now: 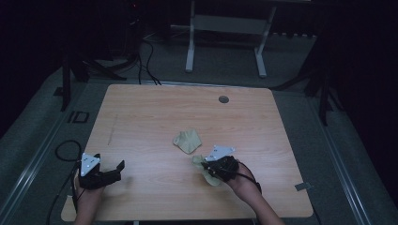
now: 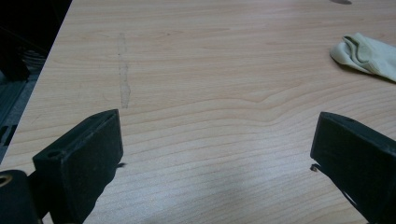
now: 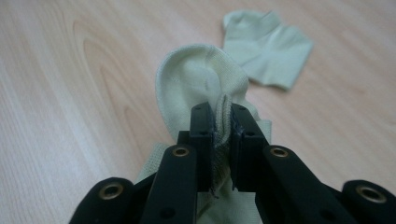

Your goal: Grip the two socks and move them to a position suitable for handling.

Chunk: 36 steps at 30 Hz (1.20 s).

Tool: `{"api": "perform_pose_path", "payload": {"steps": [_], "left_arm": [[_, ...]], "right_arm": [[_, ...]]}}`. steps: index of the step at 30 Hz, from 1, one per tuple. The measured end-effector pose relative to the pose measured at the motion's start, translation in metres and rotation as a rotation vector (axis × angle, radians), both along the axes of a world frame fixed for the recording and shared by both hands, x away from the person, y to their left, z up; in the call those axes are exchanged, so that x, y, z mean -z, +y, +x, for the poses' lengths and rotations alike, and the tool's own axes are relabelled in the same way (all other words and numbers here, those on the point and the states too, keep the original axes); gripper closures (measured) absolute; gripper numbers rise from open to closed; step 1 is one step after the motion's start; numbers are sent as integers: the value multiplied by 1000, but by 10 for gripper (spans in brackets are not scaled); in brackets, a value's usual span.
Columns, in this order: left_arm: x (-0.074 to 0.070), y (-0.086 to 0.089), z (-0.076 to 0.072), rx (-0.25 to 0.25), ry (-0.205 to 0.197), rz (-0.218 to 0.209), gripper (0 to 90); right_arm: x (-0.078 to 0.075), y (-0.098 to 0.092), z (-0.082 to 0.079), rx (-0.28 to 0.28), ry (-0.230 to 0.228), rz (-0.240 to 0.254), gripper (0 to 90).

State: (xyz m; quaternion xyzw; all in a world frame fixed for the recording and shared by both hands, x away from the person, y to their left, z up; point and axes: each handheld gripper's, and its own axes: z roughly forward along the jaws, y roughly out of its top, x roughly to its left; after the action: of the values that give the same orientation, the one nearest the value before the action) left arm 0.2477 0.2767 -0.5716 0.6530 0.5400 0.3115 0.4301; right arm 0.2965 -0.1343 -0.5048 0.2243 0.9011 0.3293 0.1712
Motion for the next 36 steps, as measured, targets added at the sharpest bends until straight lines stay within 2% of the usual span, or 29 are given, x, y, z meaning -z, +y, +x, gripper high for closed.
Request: {"api": "perform_pose_path", "payload": {"steps": [4, 7, 10, 12, 18, 20, 24, 26, 28, 29, 32, 34, 35, 36], "left_arm": [[-1, -2, -1, 8, -4, 0, 22], [-2, -5, -1, 20, -10, -4, 22], [-3, -8, -1, 36, -15, -10, 22], [-3, -10, -1, 49, -21, -14, 22], [-6, -25, -3, 97, -28, -11, 22], [-7, -31, -4, 125, -25, -14, 22], [-10, -48, -6, 188, -30, -38, 22], [-12, -58, -7, 242, -39, -76, 23], [-16, -70, -8, 281, -31, -73, 24], [-19, -76, -8, 320, -8, -72, 49], [-25, -99, -10, 419, 34, -47, 68], [-28, -115, -13, 490, 53, -20, 151], [-29, -123, -14, 530, 51, -7, 153], [-31, -132, -15, 562, 50, 11, 202]], "right_arm": [[23, 7, -4, -3, 27, -42, 813], [38, 11, -7, -6, 54, -53, 811], [48, 14, -9, -13, 63, -65, 800], [49, 14, -10, -9, 59, -58, 781], [52, 11, -10, -7, 104, -21, 513], [53, 10, -9, -11, 127, -6, 458], [54, 12, -10, -19, 130, -1, 390], [53, 13, -9, -22, 141, -1, 342], [49, 14, -11, -28, 131, -8, 325], [46, 14, -12, -32, 127, 2, 325], [34, 11, -15, -23, 100, 35, 306], [26, 8, -15, -12, 94, 60, 316], [22, 6, -15, -9, 82, 66, 342], [19, 4, -14, -10, 96, 72, 353]]}}
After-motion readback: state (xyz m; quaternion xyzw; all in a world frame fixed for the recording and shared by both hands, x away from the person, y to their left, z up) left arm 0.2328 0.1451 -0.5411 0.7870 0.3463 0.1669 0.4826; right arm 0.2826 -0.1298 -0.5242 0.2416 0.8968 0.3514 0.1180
